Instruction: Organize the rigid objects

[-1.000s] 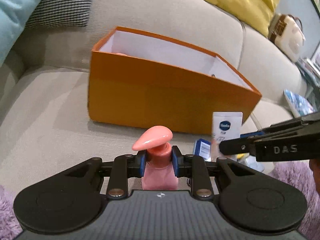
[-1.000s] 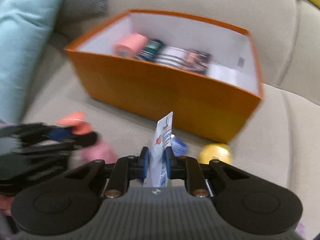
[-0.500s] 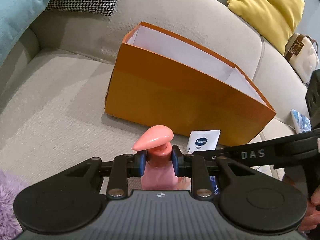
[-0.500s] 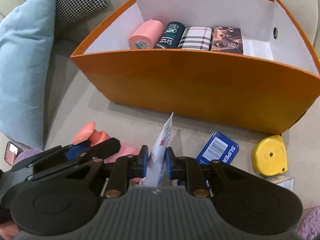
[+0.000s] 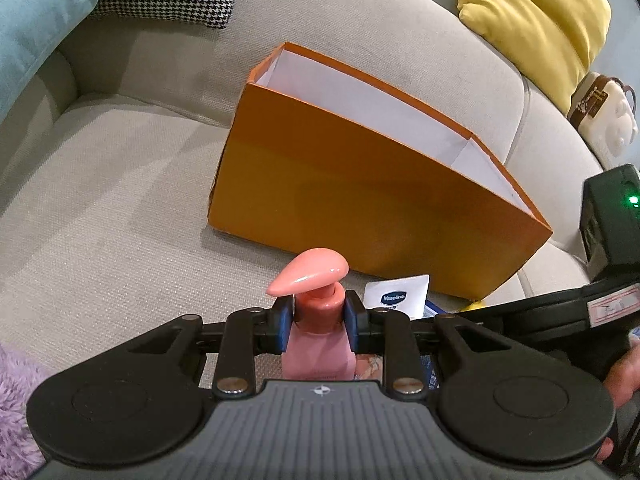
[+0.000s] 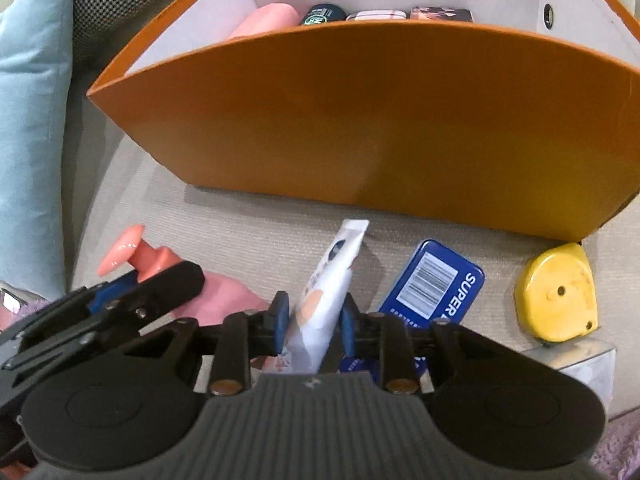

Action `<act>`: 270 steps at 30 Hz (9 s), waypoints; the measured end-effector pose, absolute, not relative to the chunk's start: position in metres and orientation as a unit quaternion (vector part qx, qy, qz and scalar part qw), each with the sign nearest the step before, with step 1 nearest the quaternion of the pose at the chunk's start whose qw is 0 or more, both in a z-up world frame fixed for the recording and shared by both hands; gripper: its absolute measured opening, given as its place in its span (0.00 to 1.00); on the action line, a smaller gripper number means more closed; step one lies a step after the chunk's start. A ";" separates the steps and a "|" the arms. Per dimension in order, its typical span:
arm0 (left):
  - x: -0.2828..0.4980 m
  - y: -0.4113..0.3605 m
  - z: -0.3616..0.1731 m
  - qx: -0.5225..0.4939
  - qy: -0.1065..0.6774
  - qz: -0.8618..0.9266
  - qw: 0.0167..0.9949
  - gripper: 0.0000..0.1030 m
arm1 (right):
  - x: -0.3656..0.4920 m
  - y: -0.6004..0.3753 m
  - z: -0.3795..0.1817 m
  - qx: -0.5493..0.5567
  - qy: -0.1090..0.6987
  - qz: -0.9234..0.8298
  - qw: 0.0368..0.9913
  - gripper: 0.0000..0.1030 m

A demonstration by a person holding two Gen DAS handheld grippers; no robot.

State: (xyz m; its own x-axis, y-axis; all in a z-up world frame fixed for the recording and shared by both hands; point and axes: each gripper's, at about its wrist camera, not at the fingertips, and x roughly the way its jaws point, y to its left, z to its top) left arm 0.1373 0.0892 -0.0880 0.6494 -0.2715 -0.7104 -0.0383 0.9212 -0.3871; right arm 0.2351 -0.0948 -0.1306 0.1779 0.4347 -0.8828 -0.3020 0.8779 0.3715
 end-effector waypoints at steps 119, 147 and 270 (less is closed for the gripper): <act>0.391 -0.120 -0.061 0.069 0.490 -0.218 0.841 0.34 | 0.376 -0.247 -0.034 -0.153 0.394 0.165 0.891 0.41; 0.393 -0.113 -0.091 0.096 0.550 -0.237 0.795 0.23 | 0.367 -0.242 -0.047 -0.145 0.422 0.180 0.877 0.44; 0.139 -0.055 -0.104 -0.077 0.584 -0.047 0.807 0.71 | 0.108 -0.218 -0.103 -0.037 0.504 0.213 0.836 0.64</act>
